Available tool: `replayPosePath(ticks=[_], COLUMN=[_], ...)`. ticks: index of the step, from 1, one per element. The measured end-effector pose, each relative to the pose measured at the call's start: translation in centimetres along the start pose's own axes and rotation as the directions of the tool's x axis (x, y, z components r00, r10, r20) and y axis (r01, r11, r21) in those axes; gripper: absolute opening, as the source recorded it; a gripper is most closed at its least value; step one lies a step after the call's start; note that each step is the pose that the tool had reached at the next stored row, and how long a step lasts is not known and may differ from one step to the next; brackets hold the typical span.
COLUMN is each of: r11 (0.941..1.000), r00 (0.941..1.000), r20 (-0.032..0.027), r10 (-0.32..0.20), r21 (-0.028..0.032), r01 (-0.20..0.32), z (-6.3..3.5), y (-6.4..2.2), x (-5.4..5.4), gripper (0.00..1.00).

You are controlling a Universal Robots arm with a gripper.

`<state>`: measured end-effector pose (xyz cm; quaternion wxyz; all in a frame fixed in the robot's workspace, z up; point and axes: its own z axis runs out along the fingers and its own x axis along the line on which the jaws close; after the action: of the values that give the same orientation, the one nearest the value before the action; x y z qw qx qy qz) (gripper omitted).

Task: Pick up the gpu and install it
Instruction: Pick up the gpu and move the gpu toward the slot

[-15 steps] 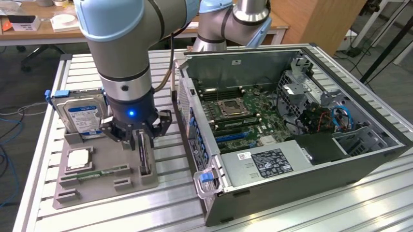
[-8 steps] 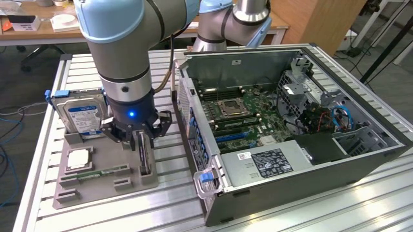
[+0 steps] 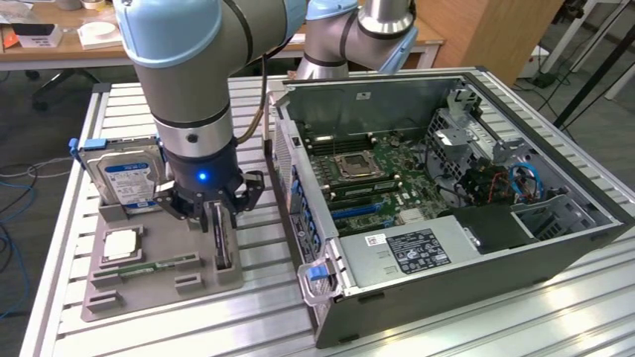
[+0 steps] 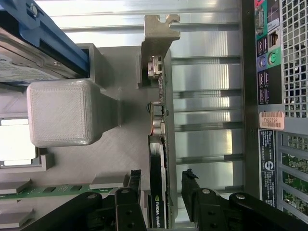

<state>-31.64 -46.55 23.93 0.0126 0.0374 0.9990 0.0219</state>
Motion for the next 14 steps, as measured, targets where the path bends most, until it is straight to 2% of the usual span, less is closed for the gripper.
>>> replayPosePath(ticks=[14], r11=[1.0], r00=[1.0], r20=[-0.0001], r10=[0.0], r21=[0.0002], r01=[0.0], z=[0.0], y=[0.08], x=[0.02], gripper=[0.45])
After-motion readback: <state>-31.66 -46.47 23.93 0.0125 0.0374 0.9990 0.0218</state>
